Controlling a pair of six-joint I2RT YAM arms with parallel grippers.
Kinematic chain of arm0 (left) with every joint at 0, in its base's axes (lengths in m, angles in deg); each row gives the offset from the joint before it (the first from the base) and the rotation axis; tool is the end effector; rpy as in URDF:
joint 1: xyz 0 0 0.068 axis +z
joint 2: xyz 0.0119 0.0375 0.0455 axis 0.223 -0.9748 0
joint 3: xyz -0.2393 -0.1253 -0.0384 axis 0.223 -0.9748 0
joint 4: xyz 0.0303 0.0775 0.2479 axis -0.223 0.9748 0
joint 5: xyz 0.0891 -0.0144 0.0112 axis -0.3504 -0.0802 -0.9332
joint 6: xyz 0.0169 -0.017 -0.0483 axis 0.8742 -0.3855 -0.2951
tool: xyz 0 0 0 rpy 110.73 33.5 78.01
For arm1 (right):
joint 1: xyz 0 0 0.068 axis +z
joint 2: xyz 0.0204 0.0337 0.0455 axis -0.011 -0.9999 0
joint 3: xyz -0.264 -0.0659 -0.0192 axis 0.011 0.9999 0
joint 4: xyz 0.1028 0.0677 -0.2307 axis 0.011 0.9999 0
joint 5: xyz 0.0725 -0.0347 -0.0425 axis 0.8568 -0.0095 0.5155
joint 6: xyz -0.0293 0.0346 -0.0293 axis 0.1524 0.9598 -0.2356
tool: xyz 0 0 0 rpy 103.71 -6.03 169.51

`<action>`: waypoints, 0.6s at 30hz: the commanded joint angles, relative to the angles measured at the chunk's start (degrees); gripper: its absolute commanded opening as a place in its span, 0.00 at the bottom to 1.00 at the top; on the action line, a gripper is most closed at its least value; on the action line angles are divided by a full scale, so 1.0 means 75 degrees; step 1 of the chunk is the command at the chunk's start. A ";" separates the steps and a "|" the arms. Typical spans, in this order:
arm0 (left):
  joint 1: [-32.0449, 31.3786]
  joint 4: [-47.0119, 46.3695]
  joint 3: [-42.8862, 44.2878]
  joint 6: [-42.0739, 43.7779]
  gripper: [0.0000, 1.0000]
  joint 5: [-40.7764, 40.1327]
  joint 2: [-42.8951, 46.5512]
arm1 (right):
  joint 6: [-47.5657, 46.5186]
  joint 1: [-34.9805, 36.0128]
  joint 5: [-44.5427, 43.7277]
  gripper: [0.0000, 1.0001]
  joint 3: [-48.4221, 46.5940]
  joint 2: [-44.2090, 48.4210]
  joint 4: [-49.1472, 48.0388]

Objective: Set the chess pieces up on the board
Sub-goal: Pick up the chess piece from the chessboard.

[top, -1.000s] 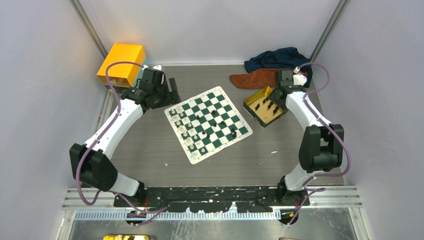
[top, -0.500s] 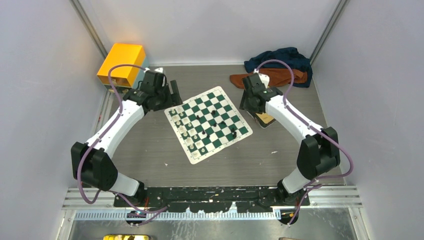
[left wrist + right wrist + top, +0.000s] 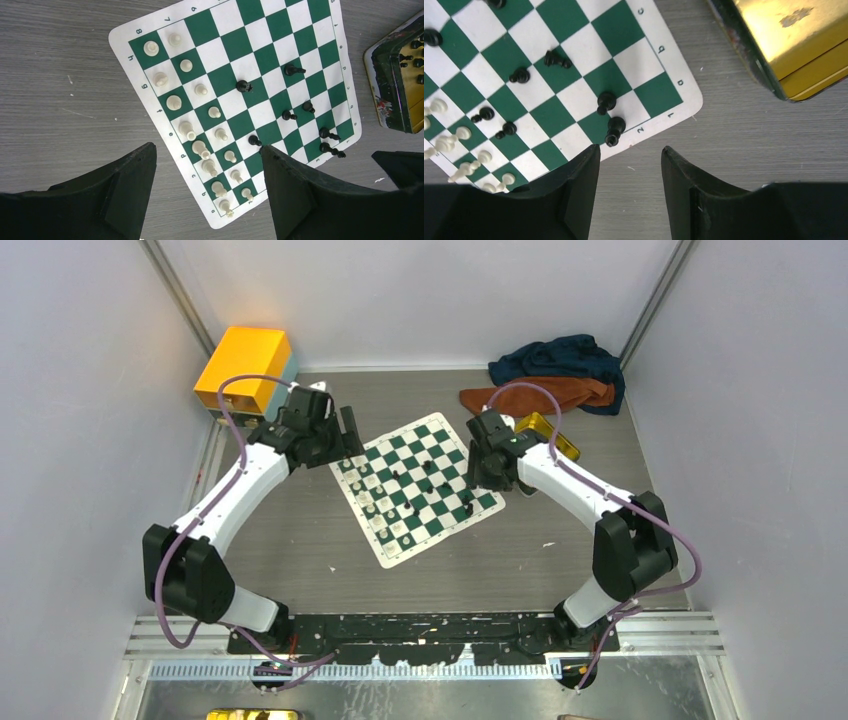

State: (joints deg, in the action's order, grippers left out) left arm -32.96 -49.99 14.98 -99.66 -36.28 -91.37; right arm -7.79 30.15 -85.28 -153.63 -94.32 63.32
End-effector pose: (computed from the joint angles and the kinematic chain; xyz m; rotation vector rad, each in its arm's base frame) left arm 0.2951 -0.1069 0.3076 -0.2769 2.4210 -0.3923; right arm 0.2825 0.1520 0.2504 0.0839 2.6354 0.0917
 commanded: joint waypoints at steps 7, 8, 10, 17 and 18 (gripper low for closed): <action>0.0052 -0.0345 -0.0116 -0.0090 0.77 -0.0010 0.0409 | 0.0028 0.0356 0.0477 0.53 0.0481 -0.0189 -0.0324; 0.0052 -0.0344 -0.0123 -0.0099 0.77 -0.0008 0.0405 | 0.0027 0.0370 0.0504 0.53 0.0504 -0.0223 -0.0374; 0.0052 -0.0358 -0.0138 -0.0107 0.77 -0.0012 0.0406 | 0.0032 0.0369 0.0523 0.53 0.0541 -0.0301 -0.0448; 0.0052 -0.0345 -0.0161 -0.0063 0.77 -0.0059 0.0404 | 0.0009 0.0370 0.0619 0.52 0.0471 -0.0632 -0.0641; 0.0052 -0.0342 -0.0164 -0.0051 0.77 -0.0056 0.0403 | -0.0003 0.0382 0.0631 0.52 0.0453 -0.0677 -0.0656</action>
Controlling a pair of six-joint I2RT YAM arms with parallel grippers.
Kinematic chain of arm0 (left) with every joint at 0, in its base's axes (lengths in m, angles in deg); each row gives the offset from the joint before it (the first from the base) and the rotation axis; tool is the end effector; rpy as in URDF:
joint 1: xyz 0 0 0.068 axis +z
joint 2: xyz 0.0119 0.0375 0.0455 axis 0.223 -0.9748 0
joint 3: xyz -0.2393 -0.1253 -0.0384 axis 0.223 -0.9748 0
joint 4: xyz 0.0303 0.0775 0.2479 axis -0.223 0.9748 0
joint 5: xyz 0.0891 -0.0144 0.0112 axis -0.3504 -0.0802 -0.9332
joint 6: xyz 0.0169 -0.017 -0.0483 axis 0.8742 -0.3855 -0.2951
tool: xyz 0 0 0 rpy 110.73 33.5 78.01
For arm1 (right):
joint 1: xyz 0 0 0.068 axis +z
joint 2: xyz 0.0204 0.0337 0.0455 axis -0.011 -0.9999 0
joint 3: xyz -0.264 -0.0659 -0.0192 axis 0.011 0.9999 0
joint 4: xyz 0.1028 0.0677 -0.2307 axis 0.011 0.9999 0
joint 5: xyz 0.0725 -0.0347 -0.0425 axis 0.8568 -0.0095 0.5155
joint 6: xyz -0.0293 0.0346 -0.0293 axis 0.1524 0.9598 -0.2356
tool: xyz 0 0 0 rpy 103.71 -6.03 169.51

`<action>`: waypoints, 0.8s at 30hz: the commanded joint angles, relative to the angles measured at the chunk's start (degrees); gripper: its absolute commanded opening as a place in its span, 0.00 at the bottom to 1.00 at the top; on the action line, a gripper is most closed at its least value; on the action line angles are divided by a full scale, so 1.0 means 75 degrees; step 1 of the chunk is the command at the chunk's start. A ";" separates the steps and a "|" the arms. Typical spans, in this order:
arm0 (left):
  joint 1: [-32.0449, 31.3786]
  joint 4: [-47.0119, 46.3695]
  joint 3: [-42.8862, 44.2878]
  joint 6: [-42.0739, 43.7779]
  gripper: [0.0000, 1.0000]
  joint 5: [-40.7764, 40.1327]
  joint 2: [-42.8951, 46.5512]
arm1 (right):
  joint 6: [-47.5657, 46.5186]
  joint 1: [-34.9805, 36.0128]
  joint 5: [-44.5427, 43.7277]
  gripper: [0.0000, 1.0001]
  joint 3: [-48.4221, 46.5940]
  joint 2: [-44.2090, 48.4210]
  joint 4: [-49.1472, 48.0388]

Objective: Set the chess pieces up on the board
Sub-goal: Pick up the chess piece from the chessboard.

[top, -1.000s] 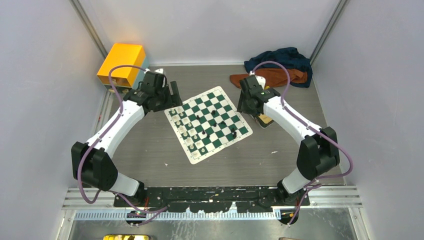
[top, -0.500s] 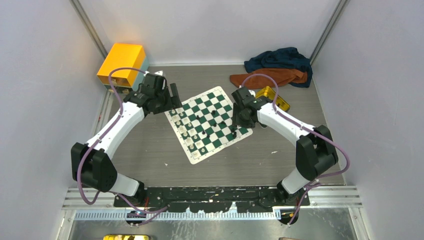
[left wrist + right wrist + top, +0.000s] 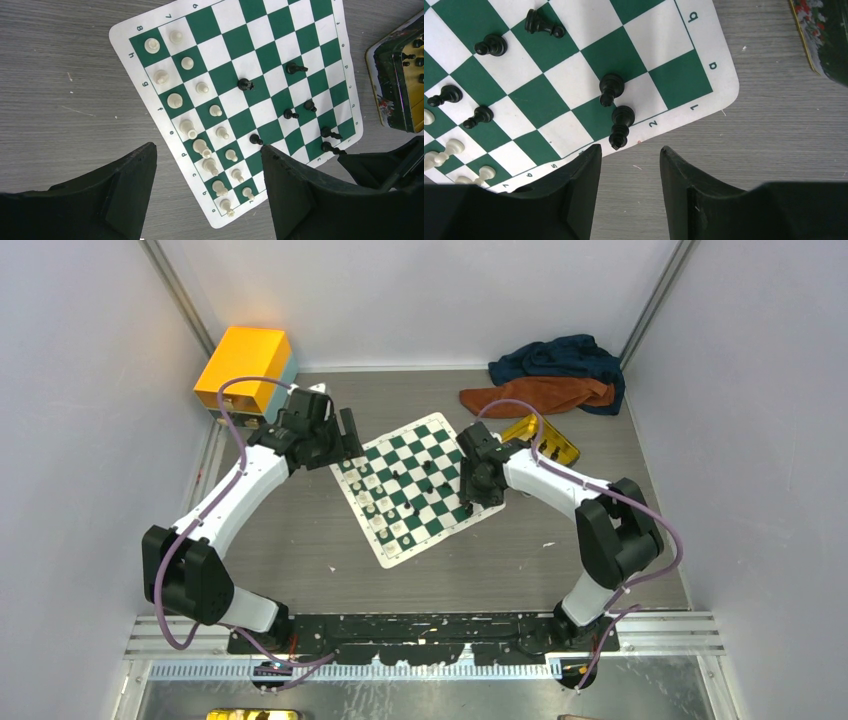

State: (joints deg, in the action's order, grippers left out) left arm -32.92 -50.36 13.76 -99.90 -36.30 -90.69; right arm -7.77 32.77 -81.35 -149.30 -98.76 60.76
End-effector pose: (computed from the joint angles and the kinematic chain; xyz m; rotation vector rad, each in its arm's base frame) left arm 0.2921 -0.1056 0.3046 -0.2833 2.4234 -0.3920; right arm 0.2759 0.1680 0.2066 -0.0077 2.7639 0.1127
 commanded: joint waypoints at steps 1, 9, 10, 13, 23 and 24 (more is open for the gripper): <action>0.0046 -0.0294 -0.0001 -0.0002 0.77 -0.0066 0.0302 | -0.0018 0.0034 0.0097 0.52 -0.0156 -0.0132 -0.0319; 0.0046 -0.0322 -0.0025 0.0069 0.77 -0.0088 0.0244 | -0.0043 0.0027 0.0119 0.49 -0.0273 -0.0371 -0.0389; 0.0046 -0.0323 -0.0025 0.0073 0.77 -0.0093 0.0234 | -0.0053 0.0033 0.0116 0.49 -0.0291 -0.0398 -0.0400; 0.0046 -0.0333 -0.0004 0.0104 0.77 -0.0093 0.0199 | -0.0073 0.0015 0.0119 0.46 -0.0353 -0.0488 -0.0413; 0.0092 -0.0331 0.0046 0.0155 0.77 -0.0080 0.0124 | -0.0161 0.0025 0.0062 0.23 -0.0626 -0.0654 -0.0306; 0.0093 -0.0326 0.0046 0.0153 0.77 -0.0076 0.0122 | -0.0170 0.0027 0.0051 0.21 -0.0640 -0.0654 -0.0272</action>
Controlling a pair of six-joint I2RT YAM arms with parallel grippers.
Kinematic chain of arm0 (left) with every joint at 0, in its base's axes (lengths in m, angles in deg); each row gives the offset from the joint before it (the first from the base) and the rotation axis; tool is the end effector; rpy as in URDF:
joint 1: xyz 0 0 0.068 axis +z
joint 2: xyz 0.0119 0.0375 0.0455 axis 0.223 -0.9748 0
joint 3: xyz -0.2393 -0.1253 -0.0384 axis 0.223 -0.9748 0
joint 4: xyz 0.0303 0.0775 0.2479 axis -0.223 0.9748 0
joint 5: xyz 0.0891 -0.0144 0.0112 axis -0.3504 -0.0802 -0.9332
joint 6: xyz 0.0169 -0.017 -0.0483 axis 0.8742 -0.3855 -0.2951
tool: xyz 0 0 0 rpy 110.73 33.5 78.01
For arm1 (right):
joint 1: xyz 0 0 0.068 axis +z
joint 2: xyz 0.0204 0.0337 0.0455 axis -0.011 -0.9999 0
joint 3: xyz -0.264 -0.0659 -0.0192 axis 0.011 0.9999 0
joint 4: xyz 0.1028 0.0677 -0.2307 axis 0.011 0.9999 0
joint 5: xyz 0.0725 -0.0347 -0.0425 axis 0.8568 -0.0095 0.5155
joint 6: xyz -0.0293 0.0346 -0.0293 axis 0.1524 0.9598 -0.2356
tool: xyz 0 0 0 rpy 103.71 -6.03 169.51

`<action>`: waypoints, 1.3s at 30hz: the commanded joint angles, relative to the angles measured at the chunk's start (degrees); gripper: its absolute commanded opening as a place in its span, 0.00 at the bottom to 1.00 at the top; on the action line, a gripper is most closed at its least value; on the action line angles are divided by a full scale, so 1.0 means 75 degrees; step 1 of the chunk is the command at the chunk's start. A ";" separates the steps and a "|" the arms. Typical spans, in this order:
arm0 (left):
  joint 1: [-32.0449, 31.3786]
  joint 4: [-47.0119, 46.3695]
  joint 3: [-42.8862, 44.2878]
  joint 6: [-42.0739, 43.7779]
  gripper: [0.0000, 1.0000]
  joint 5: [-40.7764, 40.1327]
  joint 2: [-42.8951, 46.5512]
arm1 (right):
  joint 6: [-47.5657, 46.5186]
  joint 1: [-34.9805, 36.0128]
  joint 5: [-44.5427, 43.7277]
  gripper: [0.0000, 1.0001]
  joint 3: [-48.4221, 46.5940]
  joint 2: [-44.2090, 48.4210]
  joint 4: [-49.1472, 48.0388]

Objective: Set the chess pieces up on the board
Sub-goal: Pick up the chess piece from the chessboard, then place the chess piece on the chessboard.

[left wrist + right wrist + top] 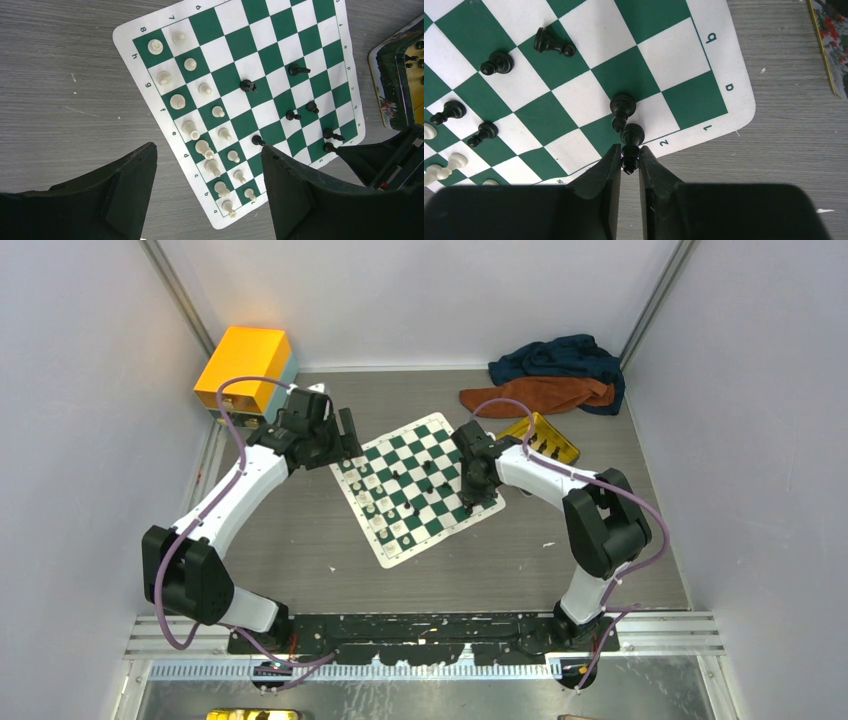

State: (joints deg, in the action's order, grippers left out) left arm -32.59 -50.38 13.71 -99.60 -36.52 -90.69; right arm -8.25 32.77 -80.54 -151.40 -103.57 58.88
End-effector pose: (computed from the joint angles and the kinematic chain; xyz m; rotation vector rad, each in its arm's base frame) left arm 0.2928 -0.1037 0.3044 -0.2855 2.4217 -0.3825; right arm 0.2900 0.1775 0.1919 -0.0242 2.7827 0.1174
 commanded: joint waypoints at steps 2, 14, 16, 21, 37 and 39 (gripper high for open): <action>0.0049 -0.0330 0.0053 0.0108 0.77 -0.0040 0.0109 | -0.0140 0.0023 -0.0080 0.19 -0.0385 -0.0014 0.0049; 0.0060 -0.0362 0.0139 0.0034 0.77 -0.0016 0.0091 | -0.0286 0.0034 -0.0283 0.06 -0.0701 0.0569 0.0889; 0.0061 -0.0379 0.0134 -0.0014 0.77 -0.0006 0.0102 | -0.0291 0.0025 -0.0324 0.03 -0.0811 0.0674 0.1039; 0.0061 -0.0400 0.0116 -0.0069 0.76 0.0018 0.0130 | -0.0308 0.0023 -0.0520 0.03 -0.1157 0.0787 0.1324; 0.0061 -0.0295 0.0279 0.0072 0.76 0.0030 0.0092 | -0.0504 -0.0651 -0.0481 0.02 -0.2677 -0.0366 0.1228; 0.0061 -0.0289 0.0297 0.0083 0.76 0.0030 0.0069 | -0.0499 -0.0712 -0.0413 0.03 -0.2934 -0.0684 0.1221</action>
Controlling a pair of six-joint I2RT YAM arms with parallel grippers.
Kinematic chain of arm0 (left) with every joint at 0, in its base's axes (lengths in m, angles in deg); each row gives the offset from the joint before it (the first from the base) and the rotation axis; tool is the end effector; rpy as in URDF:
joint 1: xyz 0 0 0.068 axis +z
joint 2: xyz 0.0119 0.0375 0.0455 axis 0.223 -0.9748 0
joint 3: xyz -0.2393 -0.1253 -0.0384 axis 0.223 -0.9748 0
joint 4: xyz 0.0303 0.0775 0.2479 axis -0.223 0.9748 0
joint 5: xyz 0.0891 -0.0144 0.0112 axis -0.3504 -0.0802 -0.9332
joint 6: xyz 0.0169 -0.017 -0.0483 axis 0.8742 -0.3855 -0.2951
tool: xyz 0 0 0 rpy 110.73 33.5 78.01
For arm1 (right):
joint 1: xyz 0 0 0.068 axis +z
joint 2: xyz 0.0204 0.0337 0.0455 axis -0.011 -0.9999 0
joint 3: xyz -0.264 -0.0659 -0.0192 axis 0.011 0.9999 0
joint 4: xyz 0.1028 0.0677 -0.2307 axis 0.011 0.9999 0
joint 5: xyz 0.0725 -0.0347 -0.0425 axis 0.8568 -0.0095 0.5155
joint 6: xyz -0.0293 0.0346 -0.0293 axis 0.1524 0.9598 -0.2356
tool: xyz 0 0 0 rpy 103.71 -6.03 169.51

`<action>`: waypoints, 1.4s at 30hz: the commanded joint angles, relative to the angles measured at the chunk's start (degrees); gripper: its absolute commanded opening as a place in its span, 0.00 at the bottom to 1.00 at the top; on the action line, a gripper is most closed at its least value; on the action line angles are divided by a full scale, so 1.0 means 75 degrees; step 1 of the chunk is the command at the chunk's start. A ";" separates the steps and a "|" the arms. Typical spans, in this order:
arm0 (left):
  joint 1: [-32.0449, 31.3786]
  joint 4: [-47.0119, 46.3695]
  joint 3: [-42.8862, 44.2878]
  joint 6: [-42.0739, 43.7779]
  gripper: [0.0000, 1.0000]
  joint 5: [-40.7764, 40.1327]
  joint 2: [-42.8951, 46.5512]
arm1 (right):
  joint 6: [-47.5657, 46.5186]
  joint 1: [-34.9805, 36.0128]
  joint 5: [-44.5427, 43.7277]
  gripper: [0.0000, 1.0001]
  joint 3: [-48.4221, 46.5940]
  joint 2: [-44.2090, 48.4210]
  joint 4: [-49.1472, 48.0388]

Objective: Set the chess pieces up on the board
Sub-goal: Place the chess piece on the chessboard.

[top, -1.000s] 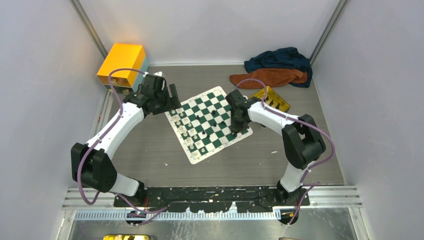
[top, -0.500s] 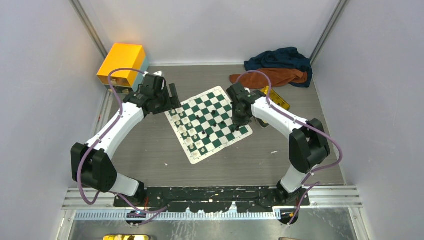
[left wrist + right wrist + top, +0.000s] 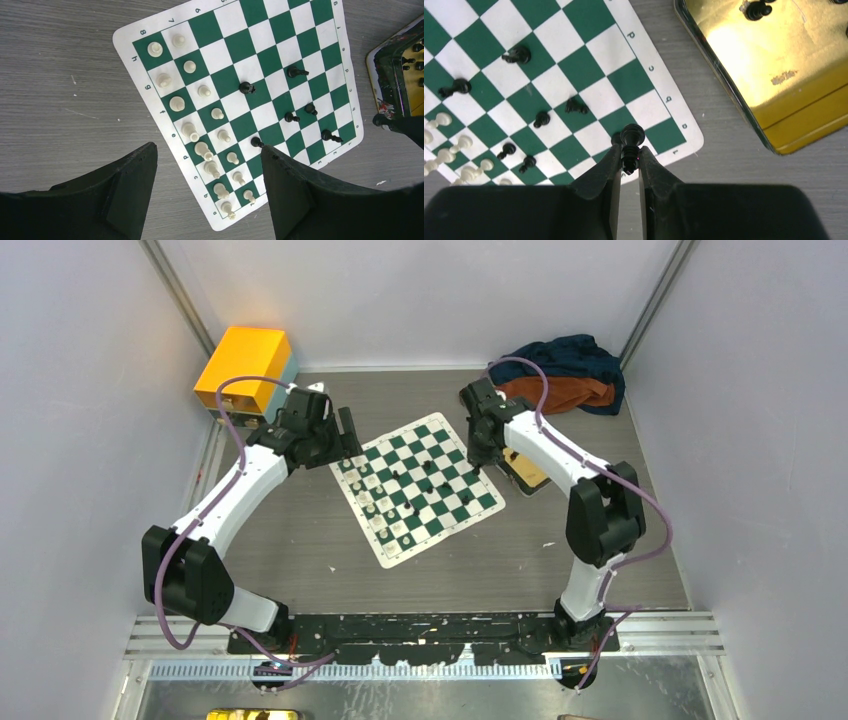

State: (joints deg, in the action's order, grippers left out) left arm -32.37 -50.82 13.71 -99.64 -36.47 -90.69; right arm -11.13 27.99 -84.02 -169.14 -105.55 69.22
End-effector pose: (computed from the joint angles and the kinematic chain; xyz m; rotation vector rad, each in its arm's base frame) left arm 0.2937 -0.1029 0.3049 -0.2899 2.4136 -0.3857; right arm 0.3322 0.1650 0.2625 0.0469 2.6688 0.0679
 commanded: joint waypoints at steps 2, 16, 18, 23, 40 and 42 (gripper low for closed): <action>0.0032 -0.0232 0.0322 0.0116 0.76 0.0024 0.0046 | -0.0156 -0.0115 0.0102 0.02 -0.0826 -0.0764 -0.0173; 0.0043 -0.0365 0.0345 0.0118 0.76 0.0091 -0.0092 | -0.0238 -0.0192 0.0342 0.02 -0.2061 -0.2159 -0.0046; 0.0043 -0.0389 0.0341 0.0107 0.76 0.0098 -0.0109 | -0.0240 -0.0193 0.0368 0.02 -0.2131 -0.2287 -0.0030; 0.0043 -0.0402 0.0339 0.0104 0.76 0.0096 -0.0137 | -0.0252 -0.0213 0.0458 0.02 -0.2357 -0.2565 -0.0035; 0.0090 -0.0431 0.0335 0.0079 0.76 0.0101 -0.0230 | -0.0298 -0.0318 0.0587 0.04 -0.2580 -0.2972 -0.0026; 0.0090 -0.0428 0.0332 0.0074 0.76 0.0115 -0.0250 | -0.0305 -0.0334 0.0609 0.07 -0.2566 -0.2979 -0.0033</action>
State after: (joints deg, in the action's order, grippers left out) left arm -32.04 -51.26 13.93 -99.58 -36.23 -92.35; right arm -12.66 25.89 -80.24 -187.04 -128.07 69.42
